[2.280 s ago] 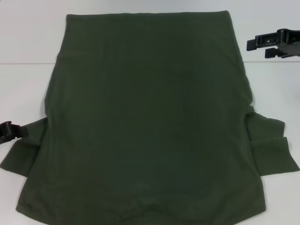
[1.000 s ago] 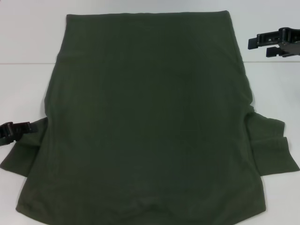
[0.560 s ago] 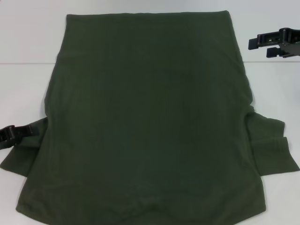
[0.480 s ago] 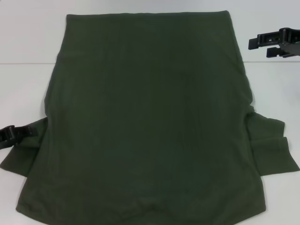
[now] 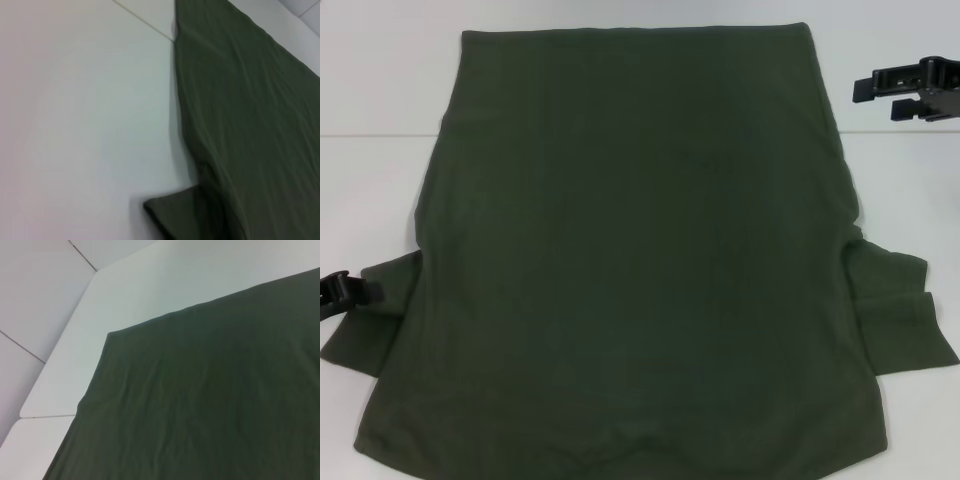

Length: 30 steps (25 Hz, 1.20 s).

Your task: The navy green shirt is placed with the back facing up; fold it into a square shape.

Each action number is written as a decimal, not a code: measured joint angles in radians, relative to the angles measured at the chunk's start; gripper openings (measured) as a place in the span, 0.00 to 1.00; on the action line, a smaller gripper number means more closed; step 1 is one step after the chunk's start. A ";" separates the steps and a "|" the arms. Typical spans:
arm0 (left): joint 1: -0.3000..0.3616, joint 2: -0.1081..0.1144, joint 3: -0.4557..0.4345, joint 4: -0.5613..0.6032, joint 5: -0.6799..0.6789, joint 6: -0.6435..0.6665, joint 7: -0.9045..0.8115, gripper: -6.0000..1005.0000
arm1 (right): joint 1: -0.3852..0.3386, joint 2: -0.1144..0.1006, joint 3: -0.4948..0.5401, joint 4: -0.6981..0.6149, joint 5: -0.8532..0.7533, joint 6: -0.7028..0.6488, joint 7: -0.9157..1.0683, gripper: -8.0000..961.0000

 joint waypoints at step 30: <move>-0.092 0.099 -0.005 0.036 0.188 -0.009 -0.082 0.01 | -0.009 -0.001 0.005 -0.002 0.011 -0.002 -0.002 0.86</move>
